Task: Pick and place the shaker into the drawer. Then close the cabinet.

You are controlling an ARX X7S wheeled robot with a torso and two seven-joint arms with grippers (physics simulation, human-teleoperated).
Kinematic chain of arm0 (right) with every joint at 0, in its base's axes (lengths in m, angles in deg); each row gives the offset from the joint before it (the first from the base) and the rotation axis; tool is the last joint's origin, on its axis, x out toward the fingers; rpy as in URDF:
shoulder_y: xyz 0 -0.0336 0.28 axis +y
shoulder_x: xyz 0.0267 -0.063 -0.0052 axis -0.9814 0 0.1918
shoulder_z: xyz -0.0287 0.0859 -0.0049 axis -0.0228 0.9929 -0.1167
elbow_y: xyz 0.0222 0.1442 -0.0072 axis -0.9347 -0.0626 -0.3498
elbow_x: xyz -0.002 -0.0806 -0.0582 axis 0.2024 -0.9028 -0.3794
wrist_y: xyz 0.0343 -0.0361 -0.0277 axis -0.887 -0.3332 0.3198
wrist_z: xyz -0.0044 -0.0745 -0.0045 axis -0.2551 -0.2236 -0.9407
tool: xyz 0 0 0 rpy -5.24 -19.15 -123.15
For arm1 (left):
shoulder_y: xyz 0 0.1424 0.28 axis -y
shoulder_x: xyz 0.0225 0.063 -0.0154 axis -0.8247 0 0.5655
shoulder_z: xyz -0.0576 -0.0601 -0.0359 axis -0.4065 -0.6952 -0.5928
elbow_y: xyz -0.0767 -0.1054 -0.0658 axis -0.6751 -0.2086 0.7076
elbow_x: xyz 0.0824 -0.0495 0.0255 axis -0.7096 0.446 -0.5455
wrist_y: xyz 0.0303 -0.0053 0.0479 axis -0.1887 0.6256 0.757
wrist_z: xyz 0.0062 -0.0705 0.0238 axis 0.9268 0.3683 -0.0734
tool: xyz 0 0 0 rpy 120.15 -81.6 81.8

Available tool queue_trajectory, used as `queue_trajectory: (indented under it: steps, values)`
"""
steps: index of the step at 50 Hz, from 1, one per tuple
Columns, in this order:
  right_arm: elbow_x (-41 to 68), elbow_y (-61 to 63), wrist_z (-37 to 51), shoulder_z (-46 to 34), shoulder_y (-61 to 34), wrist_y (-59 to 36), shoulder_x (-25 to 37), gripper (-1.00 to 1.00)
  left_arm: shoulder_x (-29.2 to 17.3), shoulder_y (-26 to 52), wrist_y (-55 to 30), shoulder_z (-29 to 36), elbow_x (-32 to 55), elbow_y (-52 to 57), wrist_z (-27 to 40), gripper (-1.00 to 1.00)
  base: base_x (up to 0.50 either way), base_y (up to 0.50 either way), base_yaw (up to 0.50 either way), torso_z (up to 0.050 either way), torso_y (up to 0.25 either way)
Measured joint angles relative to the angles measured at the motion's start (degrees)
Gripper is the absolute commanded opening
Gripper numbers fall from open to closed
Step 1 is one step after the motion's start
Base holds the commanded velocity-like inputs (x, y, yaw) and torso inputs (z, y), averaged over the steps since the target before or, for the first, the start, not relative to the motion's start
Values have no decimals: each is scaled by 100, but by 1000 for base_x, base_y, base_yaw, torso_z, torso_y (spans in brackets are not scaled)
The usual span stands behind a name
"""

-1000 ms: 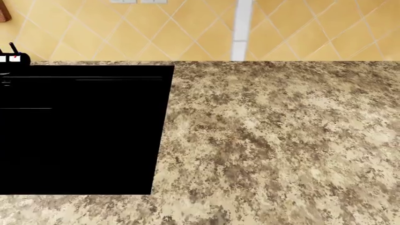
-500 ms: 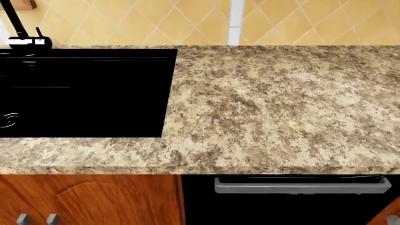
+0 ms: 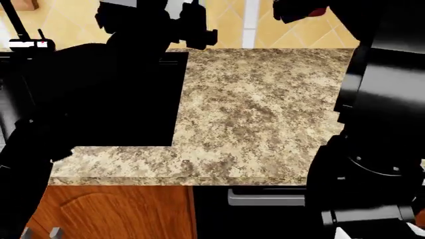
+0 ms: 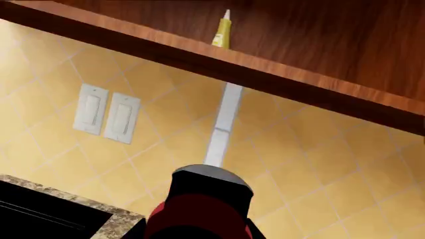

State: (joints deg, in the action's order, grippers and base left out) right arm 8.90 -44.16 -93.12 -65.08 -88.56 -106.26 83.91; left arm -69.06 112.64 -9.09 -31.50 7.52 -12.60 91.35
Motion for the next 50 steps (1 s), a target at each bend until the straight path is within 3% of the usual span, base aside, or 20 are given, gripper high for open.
queue_trajectory:
  steps: [8,21,36,50]
  values:
    - [27,880,83,-188,1020,-489,81,-100,-348,-1033,58,30,210,940,588,-100,0,0,0,0,0]
    - [15,1640,207,-437,1912,-745,196,-100,-755,-1809,87,71,190,1658,1111,-100,0,22,0,0,1]
    - [-147,2141,271,-770,2258,-1104,249,-100,-1481,-2280,14,-51,303,2643,1710,-100,0,500,0,1,0]
    - [-266,2281,202,-926,2360,-1220,231,-100,-1791,-2567,83,-96,256,3043,1882,-100,0,500,0,0,1]
